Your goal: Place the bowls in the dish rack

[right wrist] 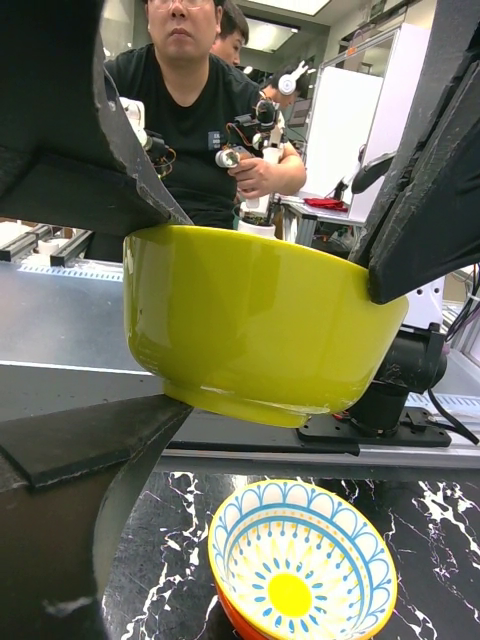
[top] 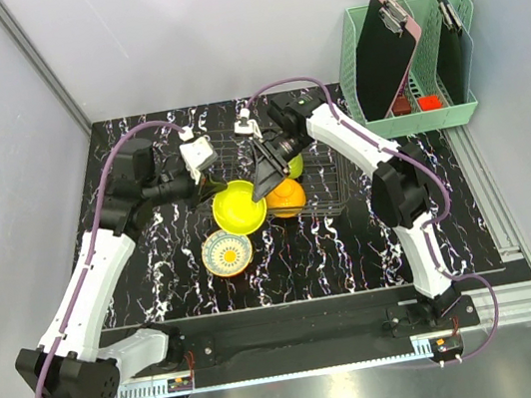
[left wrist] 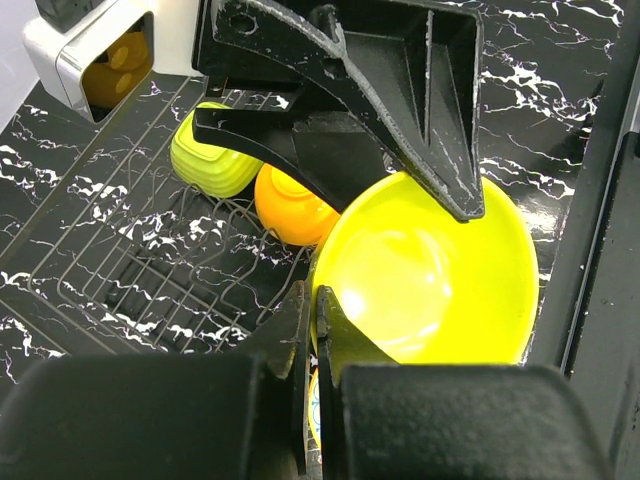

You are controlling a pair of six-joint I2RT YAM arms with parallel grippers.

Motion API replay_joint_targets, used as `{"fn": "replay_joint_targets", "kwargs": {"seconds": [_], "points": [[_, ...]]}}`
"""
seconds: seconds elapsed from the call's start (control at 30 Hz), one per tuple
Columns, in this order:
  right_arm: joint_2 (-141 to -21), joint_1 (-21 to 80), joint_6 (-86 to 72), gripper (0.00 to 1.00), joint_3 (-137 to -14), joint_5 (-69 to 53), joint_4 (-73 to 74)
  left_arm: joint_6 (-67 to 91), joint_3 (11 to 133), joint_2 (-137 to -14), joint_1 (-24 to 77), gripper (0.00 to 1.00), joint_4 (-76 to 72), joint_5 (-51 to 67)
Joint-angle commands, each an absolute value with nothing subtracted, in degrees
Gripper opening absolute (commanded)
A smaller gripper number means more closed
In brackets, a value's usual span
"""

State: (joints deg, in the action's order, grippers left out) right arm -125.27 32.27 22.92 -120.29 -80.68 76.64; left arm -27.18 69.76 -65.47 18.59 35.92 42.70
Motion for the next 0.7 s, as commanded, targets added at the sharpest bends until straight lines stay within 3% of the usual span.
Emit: {"fn": "replay_joint_targets", "kwargs": {"seconds": [0.0, 0.07, 0.13, 0.3, 0.53, 0.67], "points": [[-125.24, 33.49, 23.29, 0.27, -121.2, -83.5, 82.62, -27.51, 72.25, -65.74, 18.98, 0.0, 32.52, 43.24], [-125.33, 33.4, 23.29, 0.21, -121.38, -83.06, 82.62, -27.42, 72.16, -65.83, 18.98, 0.01, 32.61, 43.5], [-125.51, 33.49, 23.12, 0.13, -121.46, -82.71, 82.44, -27.33, 72.16, -65.92, 19.07, 0.13, 32.61, 43.77], [-125.68, 33.57, 22.33, 0.06, -121.29, -81.92, 81.48, -26.98, 72.33, -66.01, 18.99, 0.15, 32.52, 43.95], [-125.51, 33.57, 20.83, 0.0, -120.68, -80.6, 79.72, -26.28, 72.68, -66.01, 18.98, 0.25, 32.34, 44.56], [-125.33, 33.57, 18.46, 0.0, -120.06, -78.4, 76.3, -24.97, 73.21, -65.66, 18.81, 0.4, 31.82, 43.86]]}}
